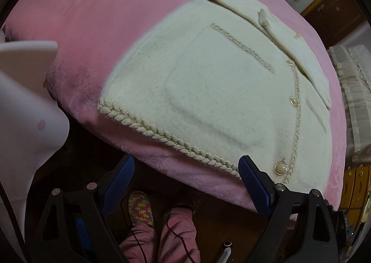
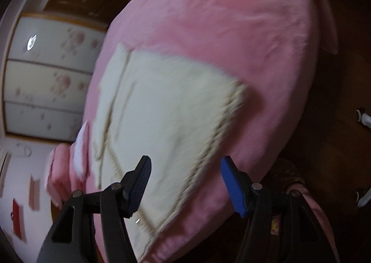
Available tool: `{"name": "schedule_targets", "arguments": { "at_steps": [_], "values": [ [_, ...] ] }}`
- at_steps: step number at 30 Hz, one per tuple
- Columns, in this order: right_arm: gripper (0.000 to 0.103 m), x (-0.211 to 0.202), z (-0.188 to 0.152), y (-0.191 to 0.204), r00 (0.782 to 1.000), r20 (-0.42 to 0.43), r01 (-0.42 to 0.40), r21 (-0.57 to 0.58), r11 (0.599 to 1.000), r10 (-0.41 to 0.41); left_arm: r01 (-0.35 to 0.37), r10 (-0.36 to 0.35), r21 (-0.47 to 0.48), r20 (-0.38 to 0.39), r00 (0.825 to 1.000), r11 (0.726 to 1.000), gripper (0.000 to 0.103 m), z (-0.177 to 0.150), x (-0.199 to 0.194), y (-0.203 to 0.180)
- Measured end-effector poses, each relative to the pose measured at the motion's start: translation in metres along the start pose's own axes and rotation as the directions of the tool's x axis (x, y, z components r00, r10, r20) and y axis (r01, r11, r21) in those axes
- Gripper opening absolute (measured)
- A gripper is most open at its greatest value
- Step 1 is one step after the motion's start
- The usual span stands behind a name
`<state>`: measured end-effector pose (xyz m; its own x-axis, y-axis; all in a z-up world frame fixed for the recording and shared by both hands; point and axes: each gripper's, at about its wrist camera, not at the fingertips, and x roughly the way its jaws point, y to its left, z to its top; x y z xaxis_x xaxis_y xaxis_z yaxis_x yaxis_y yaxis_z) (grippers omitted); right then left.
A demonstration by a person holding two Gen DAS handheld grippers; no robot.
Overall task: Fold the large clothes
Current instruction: 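Grasp the braided hem edge with the right tool and the left tool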
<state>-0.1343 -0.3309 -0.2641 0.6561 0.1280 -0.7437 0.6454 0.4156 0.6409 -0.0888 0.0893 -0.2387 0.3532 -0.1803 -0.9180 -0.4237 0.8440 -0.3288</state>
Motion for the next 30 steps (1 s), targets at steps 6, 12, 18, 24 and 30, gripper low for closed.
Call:
{"name": "schedule_targets", "arguments": {
  "at_steps": [6,12,18,24,30],
  "values": [
    [0.062,0.019,0.024,-0.012,0.997,0.071,0.036,0.024,0.999,-0.038,0.013,-0.001,-0.111,0.104,0.995,0.994,0.090,-0.006,0.001,0.018],
    [0.064,0.050,0.032,0.009,0.997,0.023,0.076,0.039,0.996,-0.077,-0.009,0.056,-0.286,0.156,0.986,0.958,0.090,-0.010,0.013,0.045],
    [0.058,0.066,0.029,0.039,0.987,0.000,0.158,-0.090,0.983,-0.159,-0.063,0.143,-0.391,0.179,0.973,0.918,0.090,-0.003,0.029,0.070],
    [0.020,0.070,0.026,0.051,0.980,-0.015,0.193,-0.148,0.970,-0.198,-0.047,0.138,-0.429,0.183,0.973,0.902,0.090,0.019,0.040,0.092],
    [0.016,0.065,0.024,0.070,0.970,0.001,0.240,-0.187,0.953,-0.244,0.001,0.033,-0.493,0.060,0.998,0.870,0.051,0.037,0.057,0.100]
  ]
}}
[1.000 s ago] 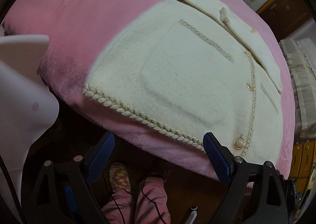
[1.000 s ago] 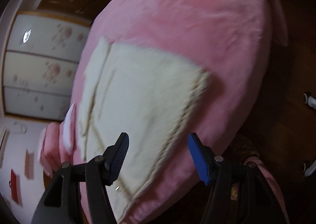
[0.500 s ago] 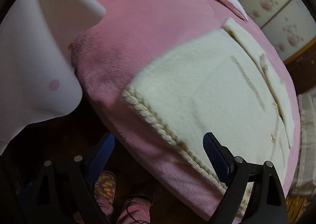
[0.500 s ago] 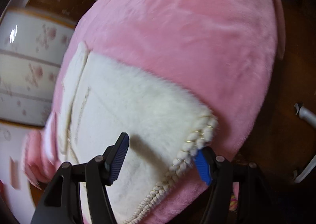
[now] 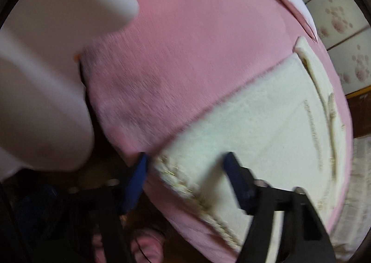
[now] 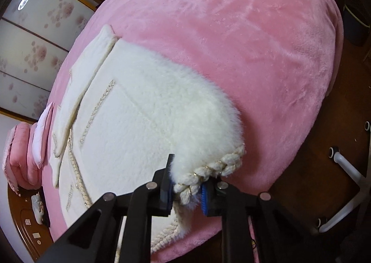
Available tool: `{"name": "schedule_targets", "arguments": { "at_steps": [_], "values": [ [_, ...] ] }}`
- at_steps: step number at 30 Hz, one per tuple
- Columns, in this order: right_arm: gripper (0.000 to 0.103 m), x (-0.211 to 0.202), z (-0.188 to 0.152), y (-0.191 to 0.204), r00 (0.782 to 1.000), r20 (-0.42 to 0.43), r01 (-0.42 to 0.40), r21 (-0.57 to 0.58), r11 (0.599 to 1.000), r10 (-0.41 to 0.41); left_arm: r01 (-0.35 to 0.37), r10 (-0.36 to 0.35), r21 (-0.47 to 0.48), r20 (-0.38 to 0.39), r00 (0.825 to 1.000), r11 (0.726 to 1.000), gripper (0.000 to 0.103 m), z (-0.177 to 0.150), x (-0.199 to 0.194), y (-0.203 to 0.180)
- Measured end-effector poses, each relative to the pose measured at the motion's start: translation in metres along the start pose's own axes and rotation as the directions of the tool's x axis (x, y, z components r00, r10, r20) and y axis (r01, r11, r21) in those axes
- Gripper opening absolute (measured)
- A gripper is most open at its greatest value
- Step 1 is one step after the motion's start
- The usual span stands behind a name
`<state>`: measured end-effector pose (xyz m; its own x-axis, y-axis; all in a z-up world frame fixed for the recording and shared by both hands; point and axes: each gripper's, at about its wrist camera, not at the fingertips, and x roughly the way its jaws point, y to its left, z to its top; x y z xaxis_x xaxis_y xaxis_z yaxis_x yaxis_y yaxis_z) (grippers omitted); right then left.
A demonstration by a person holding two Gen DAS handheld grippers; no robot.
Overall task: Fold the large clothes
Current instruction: 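Grasp the braided hem edge with the right tool and the left tool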
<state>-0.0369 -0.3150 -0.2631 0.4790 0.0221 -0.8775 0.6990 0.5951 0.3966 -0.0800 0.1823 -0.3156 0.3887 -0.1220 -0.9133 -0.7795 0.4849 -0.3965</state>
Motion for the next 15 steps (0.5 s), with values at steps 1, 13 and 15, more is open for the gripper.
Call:
{"name": "schedule_targets", "arguments": {
  "at_steps": [1,13,15],
  "values": [
    [0.016,-0.002,0.001,-0.001,1.000,-0.005,-0.002,0.008,1.000,0.002,0.006,-0.007,-0.012,-0.028,1.000,1.000,0.049,0.002,0.000,-0.002],
    [0.014,-0.047,0.014,0.062,0.995,-0.054,-0.085,-0.076,0.993,0.081,-0.014,0.058,0.209,-0.205,0.977,0.978,0.017,0.016,-0.041,-0.075],
    [0.014,-0.055,0.017,0.076,0.993,-0.063,-0.107,-0.086,0.990,0.102,-0.005,0.067,0.246,-0.246,0.967,0.969,0.014,0.020,-0.050,-0.092]
  ]
}}
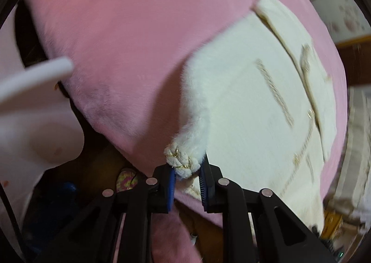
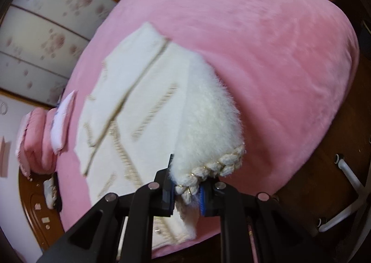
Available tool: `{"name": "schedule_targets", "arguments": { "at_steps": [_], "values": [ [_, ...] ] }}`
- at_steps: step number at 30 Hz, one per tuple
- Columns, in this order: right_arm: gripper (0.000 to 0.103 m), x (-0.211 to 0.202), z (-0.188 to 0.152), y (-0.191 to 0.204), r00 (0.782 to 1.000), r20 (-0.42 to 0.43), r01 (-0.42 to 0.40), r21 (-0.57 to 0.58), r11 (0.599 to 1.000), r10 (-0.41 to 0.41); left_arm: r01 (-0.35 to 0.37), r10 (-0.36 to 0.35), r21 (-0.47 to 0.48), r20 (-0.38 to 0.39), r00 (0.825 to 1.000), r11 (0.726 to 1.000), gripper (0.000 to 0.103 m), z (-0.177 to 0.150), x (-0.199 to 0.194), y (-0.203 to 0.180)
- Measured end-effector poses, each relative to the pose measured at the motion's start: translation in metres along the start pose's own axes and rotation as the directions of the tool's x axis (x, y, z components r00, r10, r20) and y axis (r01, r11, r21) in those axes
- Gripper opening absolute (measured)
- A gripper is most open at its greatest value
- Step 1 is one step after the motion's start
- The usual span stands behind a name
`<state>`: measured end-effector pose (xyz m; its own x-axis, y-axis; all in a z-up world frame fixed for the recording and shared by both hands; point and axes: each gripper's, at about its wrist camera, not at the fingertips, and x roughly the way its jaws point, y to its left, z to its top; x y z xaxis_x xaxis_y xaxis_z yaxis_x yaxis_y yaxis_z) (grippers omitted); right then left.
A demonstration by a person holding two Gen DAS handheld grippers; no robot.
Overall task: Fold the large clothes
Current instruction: 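Grasp the braided hem edge with the right tool and the left tool, then lift the hem with both tools and fold it over toward the collar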
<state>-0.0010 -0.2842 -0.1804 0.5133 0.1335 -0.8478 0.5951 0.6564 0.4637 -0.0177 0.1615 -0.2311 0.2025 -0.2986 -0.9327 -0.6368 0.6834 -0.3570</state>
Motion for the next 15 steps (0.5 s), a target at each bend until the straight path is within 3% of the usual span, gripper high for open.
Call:
{"name": "schedule_targets", "arguments": {
  "at_steps": [4,9,12,15],
  "values": [
    [0.013,-0.015,0.005,0.024,1.000,-0.003,-0.014,0.001,1.000,0.014,0.023,-0.022,0.022,-0.026,0.999,1.000,0.013,0.014,-0.038,-0.028],
    [0.012,-0.039,0.021,0.055,0.994,0.062,-0.089,-0.039,0.995,0.092,0.139,-0.140,0.070,0.018,0.990,0.988,0.010,0.040,-0.094,-0.066],
    [0.012,-0.047,0.041,0.070,0.986,0.087,-0.138,-0.044,0.990,0.141,0.213,-0.217,0.071,0.054,0.975,0.974,0.009,0.065,-0.125,-0.094],
    [0.012,-0.051,0.063,0.085,0.978,0.100,-0.181,-0.046,0.982,0.185,0.244,-0.248,0.058,0.081,0.965,0.968,0.008,0.087,-0.146,-0.117]
  ]
}}
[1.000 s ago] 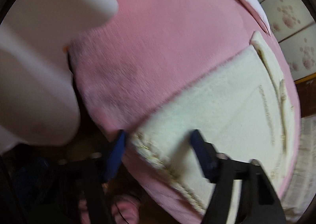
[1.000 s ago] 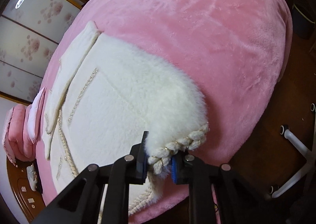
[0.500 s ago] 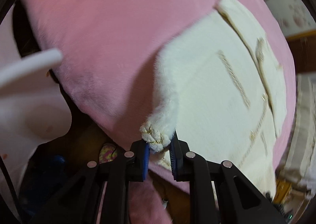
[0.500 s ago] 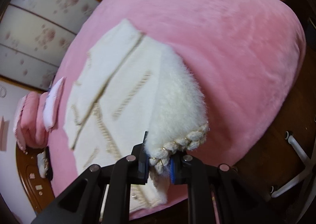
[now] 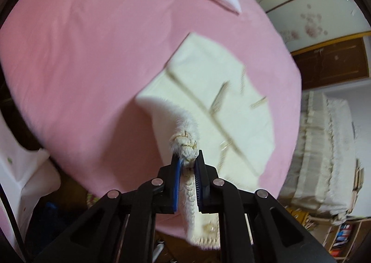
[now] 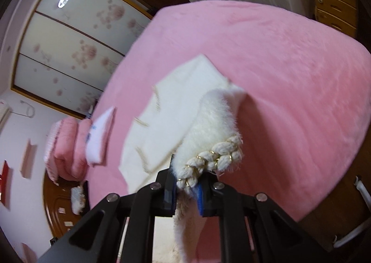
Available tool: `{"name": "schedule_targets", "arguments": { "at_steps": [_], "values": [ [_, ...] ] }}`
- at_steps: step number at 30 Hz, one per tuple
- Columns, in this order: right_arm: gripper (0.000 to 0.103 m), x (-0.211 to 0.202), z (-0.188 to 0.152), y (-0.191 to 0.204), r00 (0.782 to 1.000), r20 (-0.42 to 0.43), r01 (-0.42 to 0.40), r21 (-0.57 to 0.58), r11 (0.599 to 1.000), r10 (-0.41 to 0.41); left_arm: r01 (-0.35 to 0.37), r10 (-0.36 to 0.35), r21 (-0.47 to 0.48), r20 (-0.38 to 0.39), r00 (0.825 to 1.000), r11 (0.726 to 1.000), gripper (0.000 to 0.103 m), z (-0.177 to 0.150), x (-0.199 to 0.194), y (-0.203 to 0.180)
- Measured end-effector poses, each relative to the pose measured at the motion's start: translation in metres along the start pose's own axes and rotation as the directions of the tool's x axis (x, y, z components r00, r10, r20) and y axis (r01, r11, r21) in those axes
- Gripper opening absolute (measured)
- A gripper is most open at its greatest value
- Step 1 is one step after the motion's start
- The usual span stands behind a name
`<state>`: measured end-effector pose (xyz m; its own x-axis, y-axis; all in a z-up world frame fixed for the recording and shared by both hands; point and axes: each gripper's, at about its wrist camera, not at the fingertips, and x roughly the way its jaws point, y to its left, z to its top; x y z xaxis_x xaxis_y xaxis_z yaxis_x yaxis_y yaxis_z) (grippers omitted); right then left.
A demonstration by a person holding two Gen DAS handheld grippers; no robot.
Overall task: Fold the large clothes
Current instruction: 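Lift the hem with both tools and fold it over toward the collar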
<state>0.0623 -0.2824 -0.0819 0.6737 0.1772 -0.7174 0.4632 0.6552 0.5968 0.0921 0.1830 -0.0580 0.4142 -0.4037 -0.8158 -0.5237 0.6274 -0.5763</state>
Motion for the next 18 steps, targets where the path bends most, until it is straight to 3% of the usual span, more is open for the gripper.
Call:
{"name": "schedule_targets", "arguments": {
  "at_steps": [11,18],
  "values": [
    [0.012,0.031,0.106,0.055,0.996,0.011,-0.084,0.032,0.996,0.084,0.018,-0.010,-0.055,0.146,0.989,0.998,0.008,0.105,-0.014,-0.085],
    [0.012,0.097,0.165,0.083,0.995,-0.012,-0.099,-0.021,0.995,0.099,0.005,0.016,-0.106,0.194,0.981,0.994,0.008,0.171,0.030,-0.108]
  ]
}}
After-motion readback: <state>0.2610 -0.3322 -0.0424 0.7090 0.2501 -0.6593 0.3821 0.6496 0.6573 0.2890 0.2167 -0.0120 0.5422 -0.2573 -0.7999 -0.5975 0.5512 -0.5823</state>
